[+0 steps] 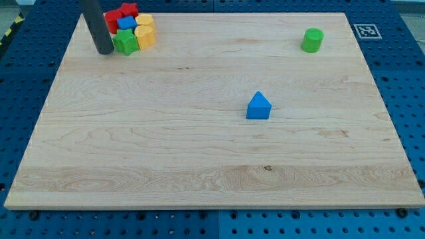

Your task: Push the green star below the yellow heart

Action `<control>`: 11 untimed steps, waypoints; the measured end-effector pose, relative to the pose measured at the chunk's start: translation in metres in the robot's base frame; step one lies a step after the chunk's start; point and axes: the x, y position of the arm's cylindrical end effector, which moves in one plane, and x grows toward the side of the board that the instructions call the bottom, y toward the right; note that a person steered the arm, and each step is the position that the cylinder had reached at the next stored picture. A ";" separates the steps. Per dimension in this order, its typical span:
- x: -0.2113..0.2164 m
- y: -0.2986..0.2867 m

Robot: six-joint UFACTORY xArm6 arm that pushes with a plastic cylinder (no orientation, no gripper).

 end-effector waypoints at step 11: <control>0.013 0.084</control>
